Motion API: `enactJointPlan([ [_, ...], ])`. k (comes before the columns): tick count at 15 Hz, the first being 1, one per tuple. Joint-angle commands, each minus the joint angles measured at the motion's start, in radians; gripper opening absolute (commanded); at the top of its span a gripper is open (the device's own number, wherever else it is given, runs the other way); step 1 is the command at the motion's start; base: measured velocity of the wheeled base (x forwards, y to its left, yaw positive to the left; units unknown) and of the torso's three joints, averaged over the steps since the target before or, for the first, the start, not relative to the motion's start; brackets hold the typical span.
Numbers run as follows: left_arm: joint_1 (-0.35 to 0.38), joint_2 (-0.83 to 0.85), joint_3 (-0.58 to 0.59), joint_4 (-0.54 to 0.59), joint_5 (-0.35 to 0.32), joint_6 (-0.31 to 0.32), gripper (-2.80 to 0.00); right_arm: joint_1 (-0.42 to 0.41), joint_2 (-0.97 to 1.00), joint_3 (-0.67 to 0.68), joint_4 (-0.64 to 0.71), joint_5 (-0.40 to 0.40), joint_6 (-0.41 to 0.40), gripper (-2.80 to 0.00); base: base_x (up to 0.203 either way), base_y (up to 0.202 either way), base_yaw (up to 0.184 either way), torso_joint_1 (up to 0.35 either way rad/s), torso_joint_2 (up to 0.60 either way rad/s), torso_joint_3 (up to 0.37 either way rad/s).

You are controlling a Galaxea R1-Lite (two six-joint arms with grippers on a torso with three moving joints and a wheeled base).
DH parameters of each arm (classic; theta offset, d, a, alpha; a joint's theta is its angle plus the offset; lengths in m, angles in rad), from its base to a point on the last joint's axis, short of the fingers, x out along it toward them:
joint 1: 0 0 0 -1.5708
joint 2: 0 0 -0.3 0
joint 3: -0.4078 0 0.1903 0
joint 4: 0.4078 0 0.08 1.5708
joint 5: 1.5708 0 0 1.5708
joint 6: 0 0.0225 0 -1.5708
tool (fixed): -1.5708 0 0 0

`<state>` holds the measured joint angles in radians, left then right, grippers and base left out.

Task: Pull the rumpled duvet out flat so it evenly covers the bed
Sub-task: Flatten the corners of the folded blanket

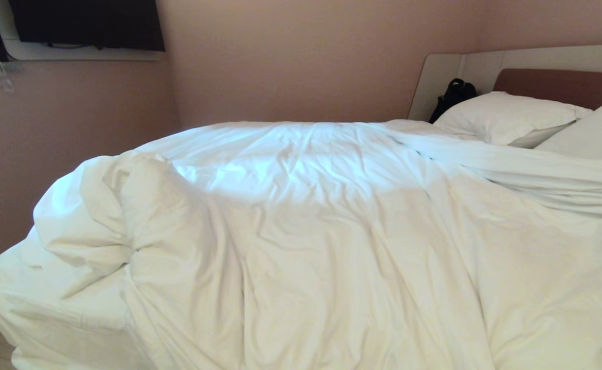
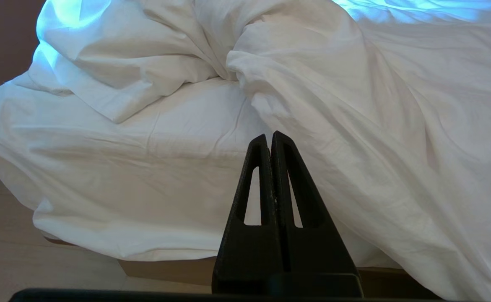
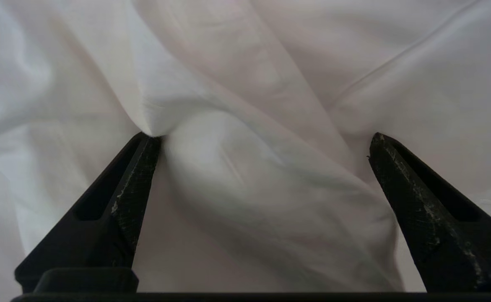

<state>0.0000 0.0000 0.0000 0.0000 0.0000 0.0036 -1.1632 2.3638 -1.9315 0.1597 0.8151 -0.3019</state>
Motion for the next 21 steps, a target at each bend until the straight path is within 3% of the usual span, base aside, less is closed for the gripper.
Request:
enactJointPlan([
  [1, 0.0, 0.0, 0.0, 0.0, 0.0, -0.001, -2.8, 0.0, 0.017, 0.0, 0.006, 0.041, -0.002, 0.0, 0.0, 0.0, 0.0, 0.0, 0.0, 0.0],
  [3, 0.0, 0.0, 0.0, 0.0, 0.0, -0.001, -2.8, 0.0, 0.016, 0.002, 0.013, 0.05, 0.0, 0.0, 0.0, 0.0, 0.0, 0.0, 0.0, 0.0],
  [4, 0.0, 0.0, 0.0, 0.0, 0.0, -0.001, -2.8, 0.0, 0.014, 0.003, 0.014, 0.058, 0.001, -2.8, 0.0, 0.0, 0.0, 0.0, 0.0, 0.0],
  [7, 0.0, 0.0, 0.0, 0.0, 0.0, -0.001, -2.8, 0.0, -0.011, 0.008, 0.025, 0.067, 0.007, -2.8, 0.0, 0.0, 0.0, 0.0, 0.0, 0.0],
  [11, 0.0, 0.0, 0.0, 0.0, 0.0, 0.0, -2.8, -0.015, -0.094, 0.007, 0.135, 0.162, 0.012, -2.8, 0.0, 0.0, 0.0, 0.0, 0.0, 0.0],
  [18, 0.0, 0.0, 0.0, 0.0, 0.0, -0.001, -2.8, -0.039, -0.268, 0.011, 0.431, 0.305, 0.009, -2.8, 0.0, 0.0, 0.0, 0.0, 0.0, 0.0],
  [21, 0.0, 0.0, 0.0, 0.0, 0.0, -0.001, -2.8, -0.039, -0.382, 0.054, 0.565, 0.366, -0.033, -2.8, 0.0, 0.0, 0.0, 0.0, 0.0, 0.0],
])
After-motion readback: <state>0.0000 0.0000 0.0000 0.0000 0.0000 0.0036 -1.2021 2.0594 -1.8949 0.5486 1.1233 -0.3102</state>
